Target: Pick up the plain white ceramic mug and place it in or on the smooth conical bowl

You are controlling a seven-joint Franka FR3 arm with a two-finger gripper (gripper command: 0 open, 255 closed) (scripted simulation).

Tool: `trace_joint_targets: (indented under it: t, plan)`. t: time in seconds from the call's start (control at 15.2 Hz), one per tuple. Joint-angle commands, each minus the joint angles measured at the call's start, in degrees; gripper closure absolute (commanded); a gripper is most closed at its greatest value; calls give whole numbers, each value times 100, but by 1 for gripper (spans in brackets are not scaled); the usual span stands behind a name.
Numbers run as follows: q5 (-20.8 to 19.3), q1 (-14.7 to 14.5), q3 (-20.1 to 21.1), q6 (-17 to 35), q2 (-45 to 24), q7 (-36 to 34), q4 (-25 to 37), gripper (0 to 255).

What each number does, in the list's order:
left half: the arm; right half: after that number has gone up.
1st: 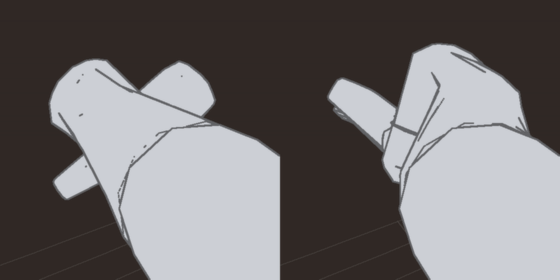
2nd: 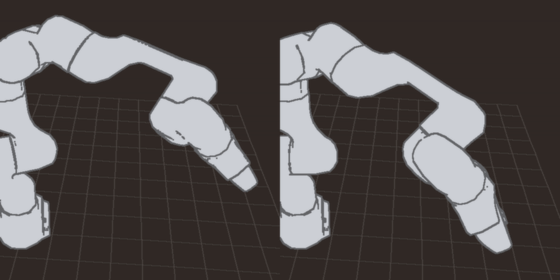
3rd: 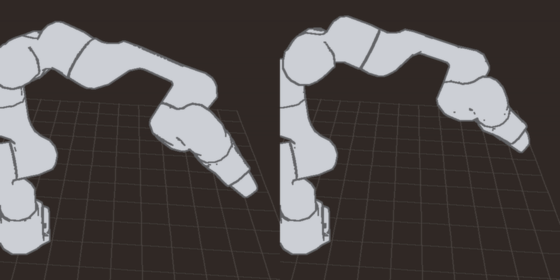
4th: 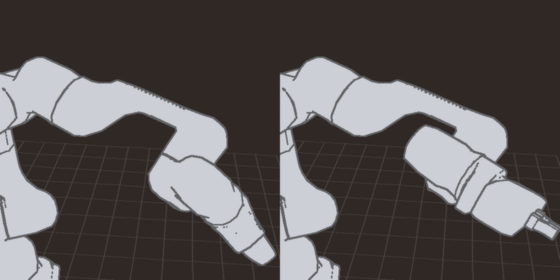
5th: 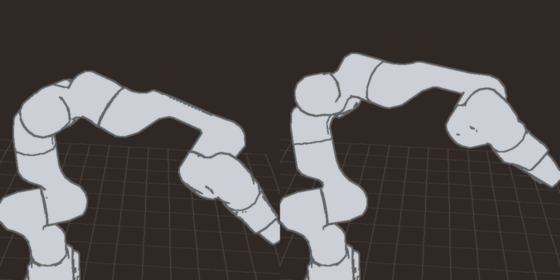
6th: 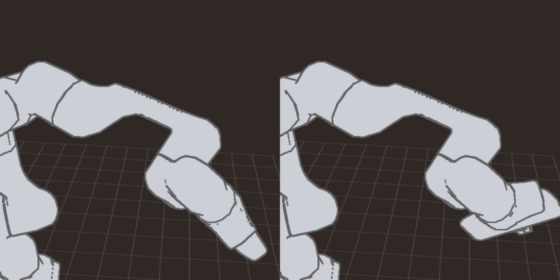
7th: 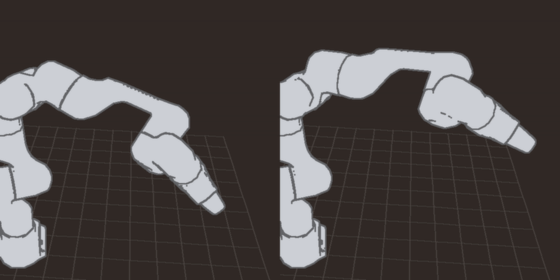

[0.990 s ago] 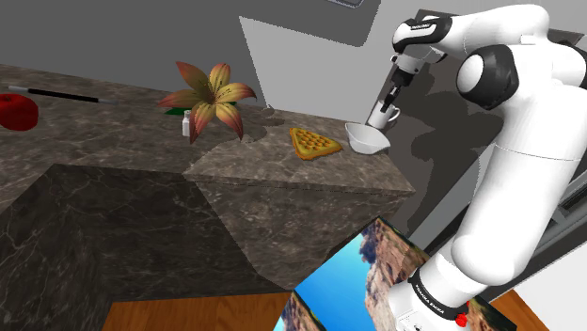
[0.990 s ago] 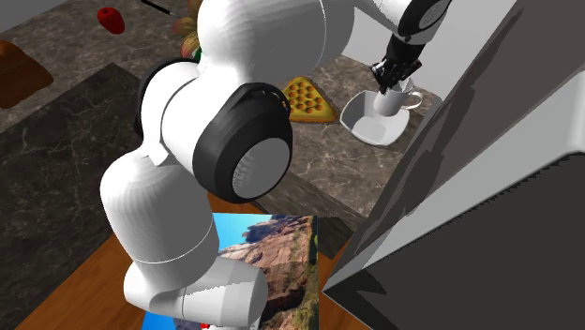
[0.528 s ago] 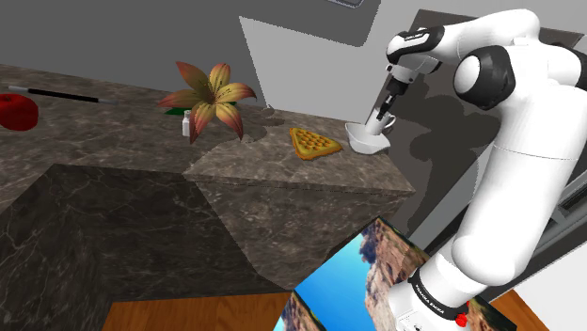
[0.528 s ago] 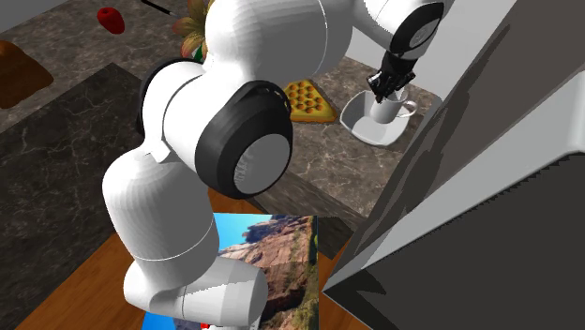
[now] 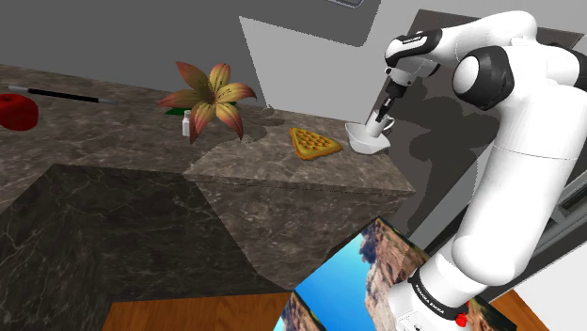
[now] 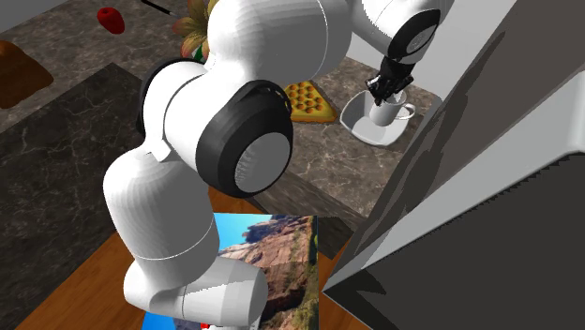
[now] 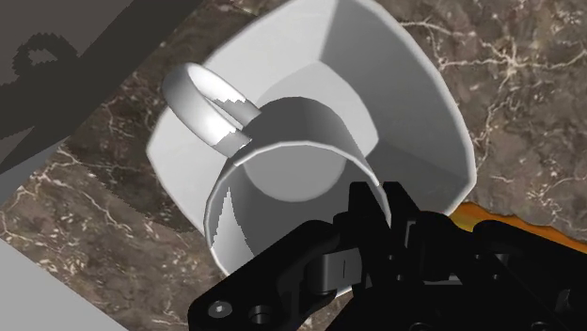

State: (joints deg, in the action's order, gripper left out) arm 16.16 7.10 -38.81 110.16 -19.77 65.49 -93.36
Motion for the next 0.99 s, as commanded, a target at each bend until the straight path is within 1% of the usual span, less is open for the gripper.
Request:
trace_joint_targets:
  t: [0.0,0.33,0.59,0.92]
  plan:
    - [0,0,0,1,0,0,0,0]
    - [0,0,0,1,0,0,-1,0]
    - [-115,39,-62,-665,126,-88,575,0]
    - [-115,39,-62,-665,126,-88,575,0]
